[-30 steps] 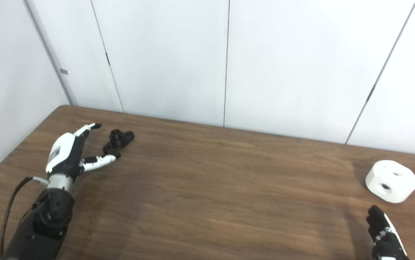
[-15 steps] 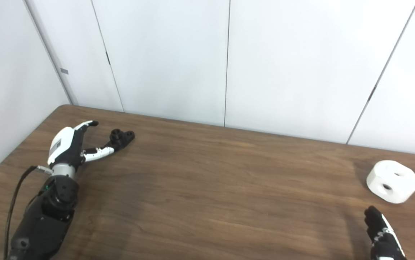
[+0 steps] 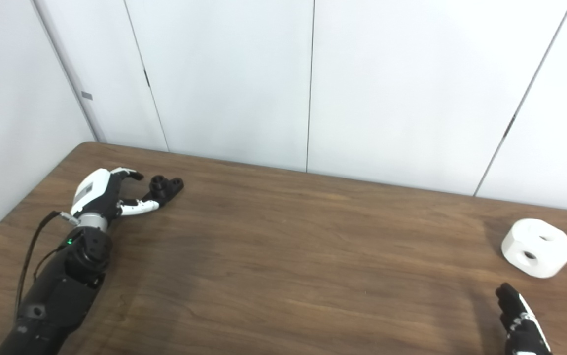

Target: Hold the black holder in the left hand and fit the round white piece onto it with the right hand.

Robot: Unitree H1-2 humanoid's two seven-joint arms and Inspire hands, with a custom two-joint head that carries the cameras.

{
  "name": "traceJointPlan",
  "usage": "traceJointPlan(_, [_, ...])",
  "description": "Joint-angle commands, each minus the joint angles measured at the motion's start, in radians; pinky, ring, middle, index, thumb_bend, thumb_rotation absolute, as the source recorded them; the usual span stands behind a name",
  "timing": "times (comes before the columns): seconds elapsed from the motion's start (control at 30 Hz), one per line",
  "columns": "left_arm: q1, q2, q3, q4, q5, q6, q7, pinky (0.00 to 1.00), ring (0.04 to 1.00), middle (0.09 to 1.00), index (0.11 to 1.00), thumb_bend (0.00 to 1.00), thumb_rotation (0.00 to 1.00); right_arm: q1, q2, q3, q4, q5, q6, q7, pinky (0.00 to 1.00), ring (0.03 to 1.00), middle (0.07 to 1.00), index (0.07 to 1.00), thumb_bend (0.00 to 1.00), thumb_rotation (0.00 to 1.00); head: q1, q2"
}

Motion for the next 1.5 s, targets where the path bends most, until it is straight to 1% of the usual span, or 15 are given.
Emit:
traceJointPlan(0.0, [-0.054,0.046,-0.007,0.001,0.036,0.005,0.014,0.99,0.988,0.933,0.734,0.85,0.32,0.066,0.018,0.012,0.005,-0.001,-0.014,-0.010,1.00,0.967,0.925,0.918,0.62,0.92,-0.001,0.001])
traceJointPlan(0.17, [-0.069,0.050,-0.041,0.019,0.051,0.038,0.002,1.00,0.997,0.942,0.739,0.84,0.32,0.067,0.023,0.014,-0.002,-0.010,-0.013,-0.014,1.00,0.967,0.926,0.932,0.61,0.93,-0.006,-0.001])
traceJointPlan(0.37, [-0.085,0.058,-0.063,0.034,0.064,0.056,-0.010,1.00,0.993,0.933,0.729,0.85,0.33,0.069,0.025,0.015,-0.008,-0.016,-0.011,-0.016,1.00,0.968,0.919,0.928,0.60,0.93,-0.006,0.002])
traceJointPlan(0.57, [-0.100,0.060,-0.062,0.059,0.089,0.057,-0.018,1.00,0.986,0.923,0.723,0.84,0.32,0.072,0.028,0.015,-0.013,-0.014,-0.008,-0.017,1.00,0.974,0.924,0.930,0.60,0.93,-0.009,0.004])
traceJointPlan(0.77, [-0.102,0.065,-0.051,0.063,0.080,0.056,-0.032,1.00,0.984,0.919,0.687,0.82,0.30,0.070,0.026,0.017,-0.010,-0.012,-0.009,-0.014,1.00,0.992,0.933,0.941,0.59,0.94,-0.009,0.005])
traceJointPlan(0.93, [-0.098,0.065,-0.045,0.060,0.069,0.051,-0.028,1.00,0.973,0.896,0.652,0.82,0.27,0.068,0.028,0.016,-0.008,-0.015,-0.013,-0.017,1.00,0.986,0.930,0.940,0.57,0.94,-0.012,0.007])
traceJointPlan(1.03, [-0.094,0.062,-0.036,0.056,0.053,0.042,-0.020,0.99,0.966,0.871,0.607,0.81,0.22,0.070,0.028,0.017,-0.012,-0.017,-0.010,-0.017,1.00,0.984,0.927,0.935,0.57,0.94,-0.013,0.009])
traceJointPlan(1.07, [-0.092,0.058,-0.030,0.056,0.045,0.033,-0.013,1.00,0.960,0.856,0.544,0.67,0.14,0.071,0.029,0.017,-0.013,-0.015,-0.010,-0.017,1.00,0.984,0.925,0.933,0.56,0.94,-0.013,0.009])
traceJointPlan(1.17, [-0.087,0.054,-0.021,0.055,0.029,0.017,0.000,0.99,0.955,0.843,0.500,0.56,0.08,0.074,0.032,0.018,-0.021,-0.015,-0.004,-0.019,1.00,0.985,0.926,0.934,0.55,0.94,-0.014,0.011])
traceJointPlan(1.3, [-0.084,0.052,-0.019,0.047,0.013,0.022,-0.002,0.95,0.958,0.840,0.487,0.53,0.06,0.076,0.034,0.018,-0.026,-0.015,0.001,-0.020,1.00,0.987,0.929,0.938,0.56,0.94,-0.014,0.013])
traceJointPlan(1.47, [-0.084,0.050,-0.012,0.051,-0.006,0.004,0.004,0.93,0.936,0.820,0.485,0.52,0.05,0.074,0.035,0.018,-0.025,-0.014,0.000,-0.021,1.00,0.984,0.925,0.936,0.56,0.94,-0.017,0.015])
